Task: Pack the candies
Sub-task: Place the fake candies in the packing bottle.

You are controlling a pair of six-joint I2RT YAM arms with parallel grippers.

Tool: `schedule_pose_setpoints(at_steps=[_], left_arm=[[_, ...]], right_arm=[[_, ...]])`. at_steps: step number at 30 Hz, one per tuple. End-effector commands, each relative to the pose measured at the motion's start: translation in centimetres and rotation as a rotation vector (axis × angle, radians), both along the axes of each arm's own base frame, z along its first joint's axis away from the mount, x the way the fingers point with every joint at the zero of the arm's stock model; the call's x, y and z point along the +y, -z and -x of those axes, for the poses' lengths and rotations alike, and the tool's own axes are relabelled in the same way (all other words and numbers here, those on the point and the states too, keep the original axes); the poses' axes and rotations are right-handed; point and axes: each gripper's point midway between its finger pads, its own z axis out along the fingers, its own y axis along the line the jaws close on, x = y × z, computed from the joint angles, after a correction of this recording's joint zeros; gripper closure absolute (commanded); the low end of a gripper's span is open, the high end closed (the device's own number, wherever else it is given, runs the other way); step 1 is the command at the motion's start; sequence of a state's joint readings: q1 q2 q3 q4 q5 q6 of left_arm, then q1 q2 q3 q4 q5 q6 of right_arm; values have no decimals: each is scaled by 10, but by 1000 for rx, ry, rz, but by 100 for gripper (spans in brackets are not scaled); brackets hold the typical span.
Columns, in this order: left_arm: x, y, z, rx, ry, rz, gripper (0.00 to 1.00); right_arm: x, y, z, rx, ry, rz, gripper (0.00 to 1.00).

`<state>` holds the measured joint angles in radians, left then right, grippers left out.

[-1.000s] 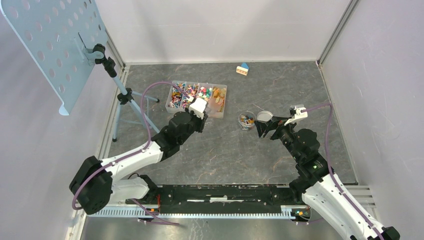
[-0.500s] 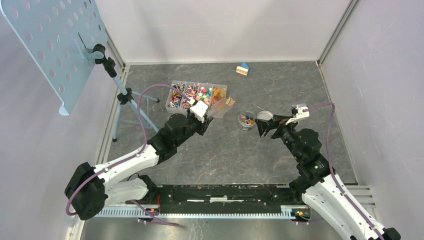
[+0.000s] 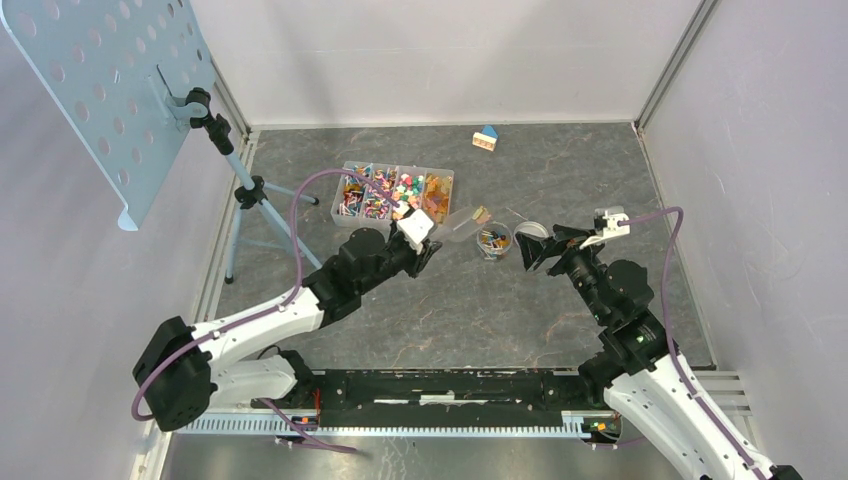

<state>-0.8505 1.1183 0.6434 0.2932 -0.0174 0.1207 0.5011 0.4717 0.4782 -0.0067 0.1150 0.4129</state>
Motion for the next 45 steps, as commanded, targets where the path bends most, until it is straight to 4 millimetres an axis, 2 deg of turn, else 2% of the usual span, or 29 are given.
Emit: schedule_pose_setpoints(at_steps=[1, 7, 21, 35, 39, 41, 45], left_arm=[[-19, -29, 1, -76, 66, 27, 98], [-34, -23, 3, -56, 97, -2, 98], [-50, 2, 2, 9, 129, -81, 98], [-53, 18, -8, 94, 109, -226, 98], [-50, 14, -12, 83, 82, -228, 98], [-46, 18, -10, 98, 77, -252, 98], [-43, 11, -9, 86, 74, -244, 98]], right_arm=[[-7, -30, 2, -73, 24, -13, 2], [-11, -30, 4, -71, 35, -3, 2], [-13, -34, 5, -82, 43, 10, 2], [-13, -36, 3, -83, 41, 18, 2], [-12, -36, 3, -82, 39, 15, 2], [-11, -37, 3, -83, 37, 14, 2], [-10, -36, 3, -81, 32, 8, 2]])
